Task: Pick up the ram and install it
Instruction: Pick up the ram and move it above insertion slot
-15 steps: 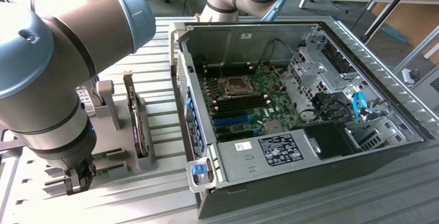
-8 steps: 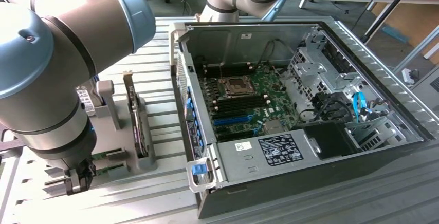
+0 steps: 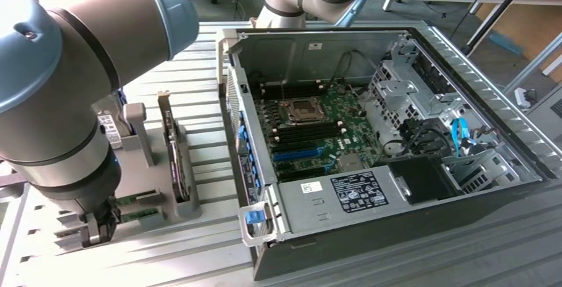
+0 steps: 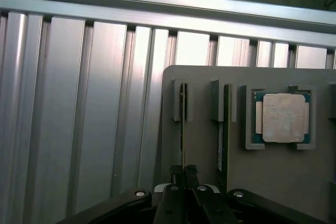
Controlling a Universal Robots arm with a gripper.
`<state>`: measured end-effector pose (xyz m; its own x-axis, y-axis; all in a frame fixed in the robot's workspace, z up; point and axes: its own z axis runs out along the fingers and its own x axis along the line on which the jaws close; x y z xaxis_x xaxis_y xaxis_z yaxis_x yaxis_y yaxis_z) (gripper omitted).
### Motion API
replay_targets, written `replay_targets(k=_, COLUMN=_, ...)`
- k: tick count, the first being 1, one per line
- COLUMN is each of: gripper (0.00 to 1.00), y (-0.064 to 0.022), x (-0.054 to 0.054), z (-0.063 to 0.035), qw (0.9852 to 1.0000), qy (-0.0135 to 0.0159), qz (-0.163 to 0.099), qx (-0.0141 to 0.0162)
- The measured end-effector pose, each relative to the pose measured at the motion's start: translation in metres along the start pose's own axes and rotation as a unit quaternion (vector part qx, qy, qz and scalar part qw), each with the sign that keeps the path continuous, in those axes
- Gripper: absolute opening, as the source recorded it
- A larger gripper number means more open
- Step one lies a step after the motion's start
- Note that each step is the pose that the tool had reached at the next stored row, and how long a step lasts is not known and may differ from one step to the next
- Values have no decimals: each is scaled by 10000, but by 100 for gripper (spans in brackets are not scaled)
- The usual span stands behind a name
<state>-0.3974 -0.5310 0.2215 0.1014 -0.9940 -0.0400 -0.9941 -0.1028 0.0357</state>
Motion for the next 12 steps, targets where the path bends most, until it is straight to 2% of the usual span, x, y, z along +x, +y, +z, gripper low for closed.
replay_targets(k=4, gripper=12, y=3, x=-3, z=-90, qw=10000, qy=13, qz=0, qx=-1)
replay_targets(k=12, gripper=12, y=6, x=-7, z=-167, qw=10000, qy=26, qz=1, qx=-2)
